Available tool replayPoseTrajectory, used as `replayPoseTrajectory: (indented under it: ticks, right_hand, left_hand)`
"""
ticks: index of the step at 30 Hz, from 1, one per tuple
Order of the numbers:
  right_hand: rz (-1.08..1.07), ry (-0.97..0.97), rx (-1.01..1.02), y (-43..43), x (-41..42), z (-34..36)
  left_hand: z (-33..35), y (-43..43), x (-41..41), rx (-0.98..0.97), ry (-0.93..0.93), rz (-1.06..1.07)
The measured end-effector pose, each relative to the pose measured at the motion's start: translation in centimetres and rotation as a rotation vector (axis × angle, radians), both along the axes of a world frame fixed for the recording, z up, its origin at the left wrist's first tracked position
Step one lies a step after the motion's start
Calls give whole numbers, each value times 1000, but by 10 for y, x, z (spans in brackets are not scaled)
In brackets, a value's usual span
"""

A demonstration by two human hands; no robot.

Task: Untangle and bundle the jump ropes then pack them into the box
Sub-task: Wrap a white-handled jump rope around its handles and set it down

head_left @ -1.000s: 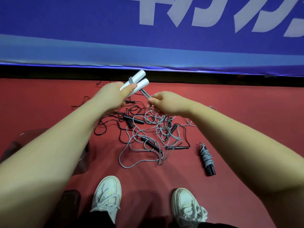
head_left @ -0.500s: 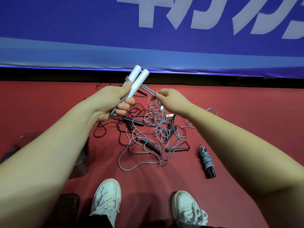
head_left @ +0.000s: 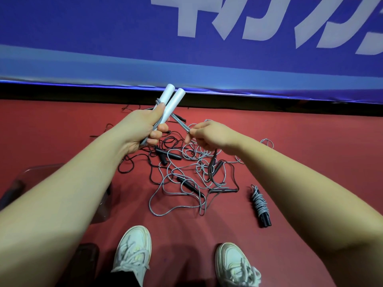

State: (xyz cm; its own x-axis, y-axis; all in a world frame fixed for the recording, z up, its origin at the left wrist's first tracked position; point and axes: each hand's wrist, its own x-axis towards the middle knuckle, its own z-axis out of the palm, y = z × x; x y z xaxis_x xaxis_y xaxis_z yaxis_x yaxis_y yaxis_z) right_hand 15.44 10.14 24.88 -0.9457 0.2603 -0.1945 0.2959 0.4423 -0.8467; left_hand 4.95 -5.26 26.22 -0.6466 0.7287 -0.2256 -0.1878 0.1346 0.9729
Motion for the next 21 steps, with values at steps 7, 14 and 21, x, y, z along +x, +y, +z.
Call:
replayPoseTrajectory:
  ticks: [7,14,21]
  right_hand:
    - [11,-43,78,-4,-5,-10]
    - [-262,160,101,20,-6,9]
    - [-410,146,-306,36,2,11]
  left_hand:
    - [5,-2,-1,184,-295,-87]
    - [-10,-10,-1,-109,190,-224]
    - [-20,-1,1,-721,1113,-39]
